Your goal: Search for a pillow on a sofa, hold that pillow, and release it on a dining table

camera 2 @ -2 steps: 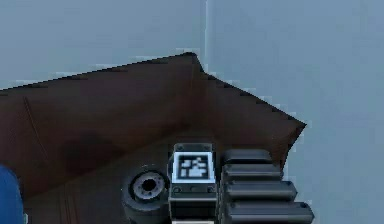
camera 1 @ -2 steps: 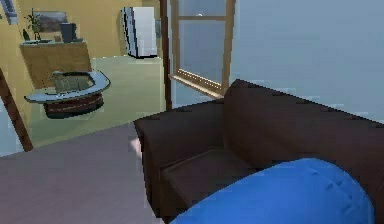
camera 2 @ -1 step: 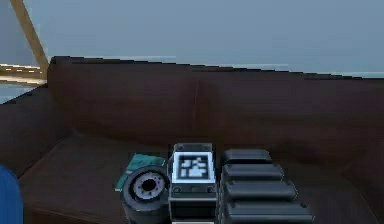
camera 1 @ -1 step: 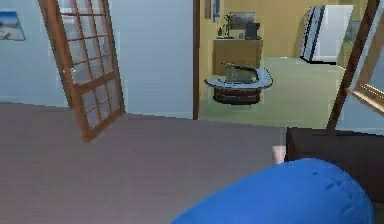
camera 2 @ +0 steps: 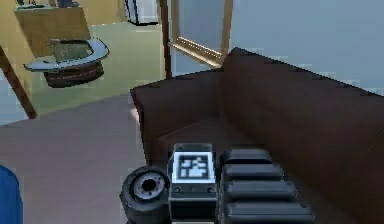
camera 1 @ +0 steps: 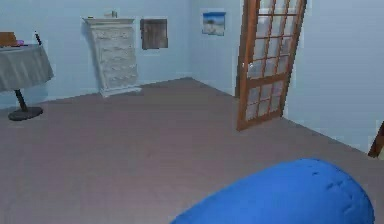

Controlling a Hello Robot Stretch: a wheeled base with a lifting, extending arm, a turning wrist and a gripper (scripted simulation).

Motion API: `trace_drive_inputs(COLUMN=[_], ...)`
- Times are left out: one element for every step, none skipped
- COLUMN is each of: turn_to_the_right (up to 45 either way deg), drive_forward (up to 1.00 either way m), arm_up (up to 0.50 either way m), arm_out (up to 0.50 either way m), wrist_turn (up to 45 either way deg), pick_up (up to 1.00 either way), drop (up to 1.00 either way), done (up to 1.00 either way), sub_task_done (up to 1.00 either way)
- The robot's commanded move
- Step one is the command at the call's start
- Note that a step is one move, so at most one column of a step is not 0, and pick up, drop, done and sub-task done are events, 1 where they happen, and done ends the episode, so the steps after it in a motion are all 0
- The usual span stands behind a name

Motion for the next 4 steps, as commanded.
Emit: trace_drive_inputs(turn_to_the_right=[-30.0, 0.0, 45.0, 39.0], drive_forward=[0.00, 0.20, 0.00, 0.00], arm_up=[0.00, 0.00, 0.00, 0.00], arm_out=[0.00, 0.00, 0.00, 0.00], wrist_turn=[0.0, 0.0, 0.0, 0.0], pick_up=[0.00, 0.00, 0.00, 0.00], drop=[0.00, 0.00, 0.00, 0.00], done=[0.00, 0.00, 0.00, 0.00], sub_task_done=[0.00, 0.00, 0.00, 0.00])
